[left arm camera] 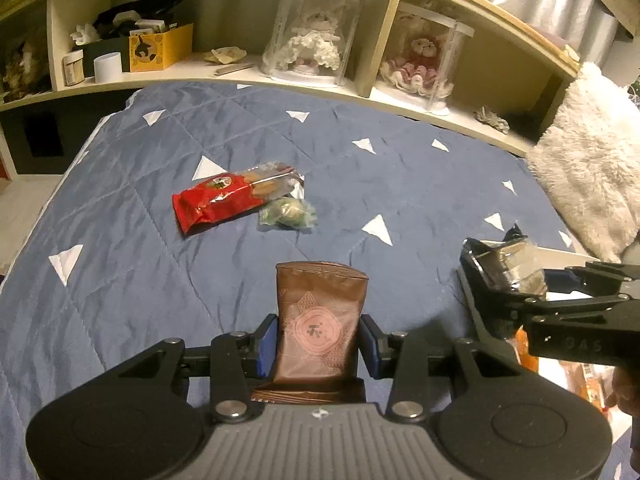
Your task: Organize snacks
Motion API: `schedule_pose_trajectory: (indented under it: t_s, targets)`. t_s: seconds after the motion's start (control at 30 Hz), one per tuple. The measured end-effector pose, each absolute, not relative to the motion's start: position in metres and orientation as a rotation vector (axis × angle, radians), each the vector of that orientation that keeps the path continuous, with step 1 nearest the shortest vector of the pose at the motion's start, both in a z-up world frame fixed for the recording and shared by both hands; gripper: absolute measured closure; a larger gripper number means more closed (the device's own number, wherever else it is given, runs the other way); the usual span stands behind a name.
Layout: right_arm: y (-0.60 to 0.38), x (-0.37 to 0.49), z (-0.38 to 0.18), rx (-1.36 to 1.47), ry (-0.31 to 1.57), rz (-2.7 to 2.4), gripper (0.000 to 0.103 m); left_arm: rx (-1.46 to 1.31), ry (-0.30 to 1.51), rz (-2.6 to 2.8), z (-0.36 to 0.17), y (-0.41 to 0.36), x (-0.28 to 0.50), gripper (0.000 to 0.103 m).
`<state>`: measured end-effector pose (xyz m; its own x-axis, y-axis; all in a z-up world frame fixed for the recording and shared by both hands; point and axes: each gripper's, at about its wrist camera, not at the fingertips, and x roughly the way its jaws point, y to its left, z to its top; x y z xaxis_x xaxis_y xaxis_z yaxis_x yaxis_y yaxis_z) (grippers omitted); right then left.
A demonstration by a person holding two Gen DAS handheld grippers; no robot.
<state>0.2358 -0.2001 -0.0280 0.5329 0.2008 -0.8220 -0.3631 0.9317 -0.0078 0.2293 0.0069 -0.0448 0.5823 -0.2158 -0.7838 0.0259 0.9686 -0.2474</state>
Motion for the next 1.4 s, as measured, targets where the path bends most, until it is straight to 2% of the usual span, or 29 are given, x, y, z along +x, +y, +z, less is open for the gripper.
schedule_pose_trajectory:
  t_s: [0.5,0.9,1.17,1.4]
  targets:
    - [-0.243,0.171,0.016,-0.108,0.875,0.245,0.033,-0.236,0.866,-0.227,-0.008,-0.032,0.189,0.059]
    - [-0.324,0.138,0.030,-0.086,0.832,0.066,0.033,-0.227,0.839,-0.345,0.007,-0.117,0.195,0.059]
    - [-0.393,0.141,0.016,-0.024,0.840,-0.029,0.033,-0.242,0.884,-0.450,-0.001,-0.189,0.208,0.059]
    - [-0.440,0.151,-0.008,0.045,0.878,-0.101,0.033,-0.255,0.982,-0.475,-0.037,-0.226,0.219,0.059]
